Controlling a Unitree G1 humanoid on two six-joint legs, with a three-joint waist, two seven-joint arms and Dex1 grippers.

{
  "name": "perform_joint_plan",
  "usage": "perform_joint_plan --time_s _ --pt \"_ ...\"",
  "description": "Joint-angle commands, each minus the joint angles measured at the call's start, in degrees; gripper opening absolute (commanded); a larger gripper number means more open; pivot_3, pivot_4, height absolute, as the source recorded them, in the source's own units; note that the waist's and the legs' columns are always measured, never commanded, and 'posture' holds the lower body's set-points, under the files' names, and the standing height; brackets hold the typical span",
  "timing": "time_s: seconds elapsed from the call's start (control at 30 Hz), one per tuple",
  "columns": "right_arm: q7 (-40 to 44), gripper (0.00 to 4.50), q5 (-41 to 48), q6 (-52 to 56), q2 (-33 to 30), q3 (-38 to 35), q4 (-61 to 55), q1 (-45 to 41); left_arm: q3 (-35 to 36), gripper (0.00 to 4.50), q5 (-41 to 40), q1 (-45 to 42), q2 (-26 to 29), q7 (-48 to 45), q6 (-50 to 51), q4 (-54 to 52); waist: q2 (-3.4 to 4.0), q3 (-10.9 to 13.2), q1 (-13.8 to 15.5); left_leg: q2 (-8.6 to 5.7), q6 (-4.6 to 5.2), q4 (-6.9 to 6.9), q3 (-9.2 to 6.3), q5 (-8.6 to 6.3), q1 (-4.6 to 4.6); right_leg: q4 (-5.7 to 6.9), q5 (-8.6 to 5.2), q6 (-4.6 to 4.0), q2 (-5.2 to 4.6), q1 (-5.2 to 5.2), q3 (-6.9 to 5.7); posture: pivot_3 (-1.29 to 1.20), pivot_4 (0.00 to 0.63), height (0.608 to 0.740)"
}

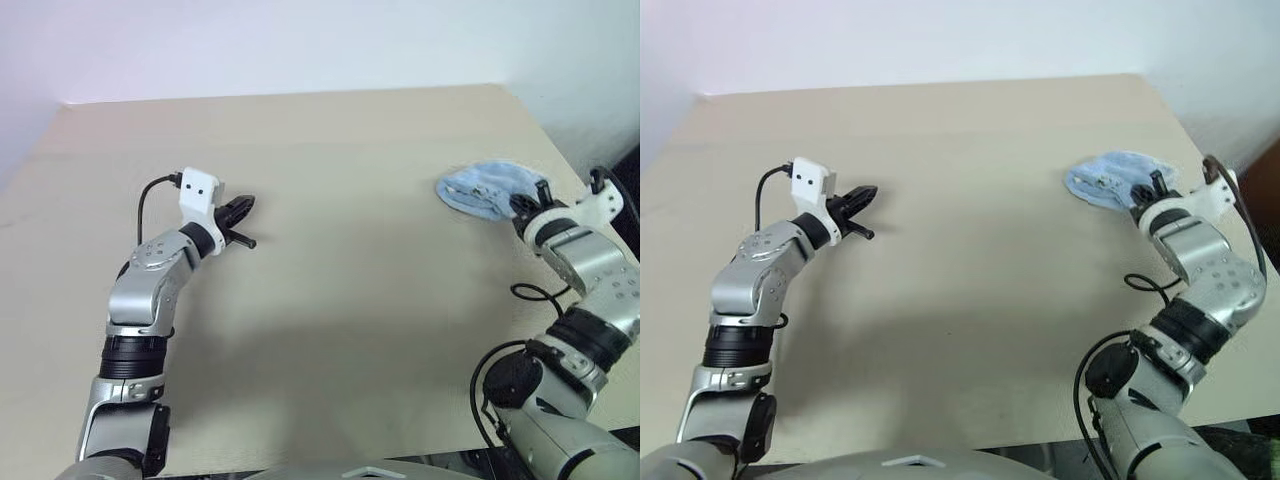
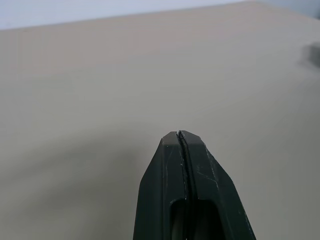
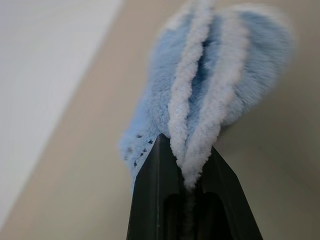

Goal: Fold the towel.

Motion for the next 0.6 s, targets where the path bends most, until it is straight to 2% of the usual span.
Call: perform_joint_plan --time_s 0.03,0.2,0.23,0.3,0.6 --pt "-6.70 0.05 4.32 1.90 3.16 -0.57 -6.73 1.94 -0.97 0.00 0.01 -1.43 -0.58 -0.71 -0.57 -0.55 0.02 -0.01 0.05 0.04 0.00 0.05 0.01 0.01 0.00 0.00 0.04 -0.06 0.05 0.01 0.01 0.00 0.150 0.728" --pt "-11.59 0.05 6.94 0.08 4.03 -0.64 -8.87 3.21 -1.88 0.00 0.14 -1.61 -1.36 -0.95 -0.45 -0.64 0.07 -0.03 0.13 0.07 0.02 0.17 0.19 0.02 0.00 -0.06 0.19 -0.12 0.12 0.01 0.14 0.00 0.150 0.728" --pt "-11.92 0.57 7.48 -0.16 3.79 -0.52 -9.04 3.43 -2.00 0.00 0.16 -1.68 -1.44 -0.96 -0.54 -0.44 0.07 -0.03 0.15 0.08 0.02 0.17 0.19 0.02 0.00 -0.06 0.19 -0.12 0.13 0.01 0.14 0.00 0.150 0.728" --pt "-12.51 1.12 8.94 -0.64 3.42 -0.35 -9.28 3.67 -2.11 0.00 0.19 -1.86 -1.59 -0.99 -0.65 -0.02 0.07 -0.03 0.17 0.11 0.02 0.16 0.19 0.02 0.00 -0.07 0.19 -0.12 0.17 0.00 0.13 0.00 0.150 0.728" --pt "-12.52 4.26 11.84 -4.76 2.82 3.65 -12.71 7.54 -3.05 0.00 0.12 -2.20 -2.68 -1.56 -0.91 0.36 0.07 -0.03 0.18 0.16 0.04 0.16 0.24 0.02 0.00 -0.09 0.19 -0.12 0.20 0.02 0.13 0.00 0.150 0.728"
